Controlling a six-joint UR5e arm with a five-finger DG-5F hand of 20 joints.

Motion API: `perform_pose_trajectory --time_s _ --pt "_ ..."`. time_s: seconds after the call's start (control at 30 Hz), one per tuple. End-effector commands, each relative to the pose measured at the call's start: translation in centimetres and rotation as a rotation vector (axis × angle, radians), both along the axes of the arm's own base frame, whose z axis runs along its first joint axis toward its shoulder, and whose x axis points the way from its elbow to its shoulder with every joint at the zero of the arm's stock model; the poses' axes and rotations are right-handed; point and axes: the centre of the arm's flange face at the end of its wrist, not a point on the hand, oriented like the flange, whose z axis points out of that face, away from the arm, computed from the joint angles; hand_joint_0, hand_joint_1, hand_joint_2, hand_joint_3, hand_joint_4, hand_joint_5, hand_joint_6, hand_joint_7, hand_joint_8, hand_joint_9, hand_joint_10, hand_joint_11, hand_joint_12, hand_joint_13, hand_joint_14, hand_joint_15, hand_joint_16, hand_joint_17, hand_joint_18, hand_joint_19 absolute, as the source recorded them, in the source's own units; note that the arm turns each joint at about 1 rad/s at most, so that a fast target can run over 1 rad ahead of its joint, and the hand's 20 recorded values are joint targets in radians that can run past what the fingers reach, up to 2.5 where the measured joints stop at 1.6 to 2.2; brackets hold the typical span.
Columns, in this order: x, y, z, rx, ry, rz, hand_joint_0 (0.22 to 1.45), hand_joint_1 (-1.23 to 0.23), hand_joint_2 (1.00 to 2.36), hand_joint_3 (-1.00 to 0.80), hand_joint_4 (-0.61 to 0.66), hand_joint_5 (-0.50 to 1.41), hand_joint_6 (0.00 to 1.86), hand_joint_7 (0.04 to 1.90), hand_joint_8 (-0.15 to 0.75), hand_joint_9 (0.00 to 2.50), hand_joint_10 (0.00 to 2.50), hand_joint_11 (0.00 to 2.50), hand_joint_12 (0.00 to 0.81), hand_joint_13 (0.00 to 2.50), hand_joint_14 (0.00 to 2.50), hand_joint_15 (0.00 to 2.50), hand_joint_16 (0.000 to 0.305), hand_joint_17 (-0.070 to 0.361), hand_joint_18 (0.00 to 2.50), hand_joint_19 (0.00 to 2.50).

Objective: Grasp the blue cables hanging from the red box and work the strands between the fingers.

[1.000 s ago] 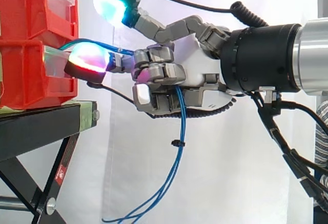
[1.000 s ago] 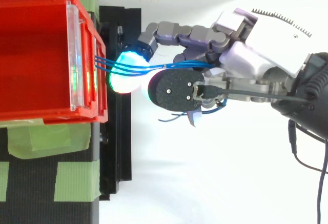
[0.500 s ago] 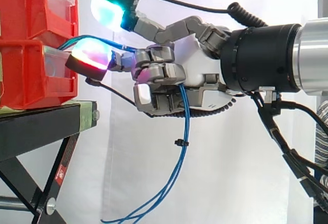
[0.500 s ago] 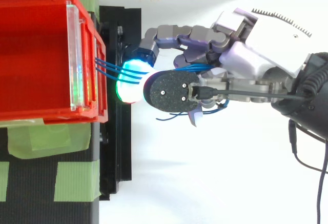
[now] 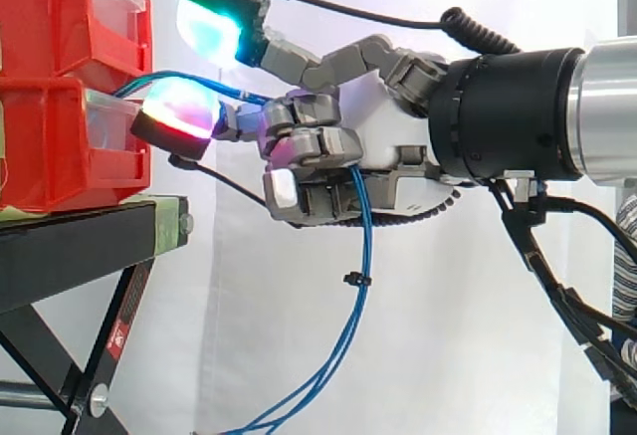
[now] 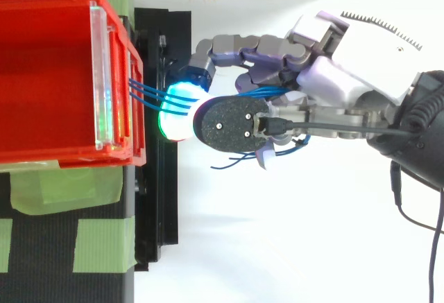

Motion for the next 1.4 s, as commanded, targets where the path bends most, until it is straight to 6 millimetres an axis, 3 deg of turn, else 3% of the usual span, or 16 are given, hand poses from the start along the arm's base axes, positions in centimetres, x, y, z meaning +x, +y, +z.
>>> perform_pose_trajectory --time_s 0.0,0.83,1.37 --pt "0.0 -0.6 0.0 -0.029 0.017 -0.012 0.89 -0.62 1.01 -0.88 0.23 0.33 0.27 1.33 0.438 0.90 2.50 2.50 0.506 1.21 2.50 1.66 0.055 0.123 1.50 0.81" --pt "0.5 -1.0 0.7 -0.090 0.034 -0.025 0.90 -0.63 1.01 -0.84 0.22 0.33 0.26 1.34 0.437 0.90 2.50 2.50 0.504 1.20 2.50 1.70 0.053 0.119 1.51 0.81" --pt "0.8 -1.4 1.3 -0.084 0.023 -0.028 0.91 -0.65 1.01 -0.65 0.21 0.31 0.27 1.33 0.435 0.89 2.50 2.50 0.505 1.20 2.50 1.69 0.053 0.119 1.51 0.84"
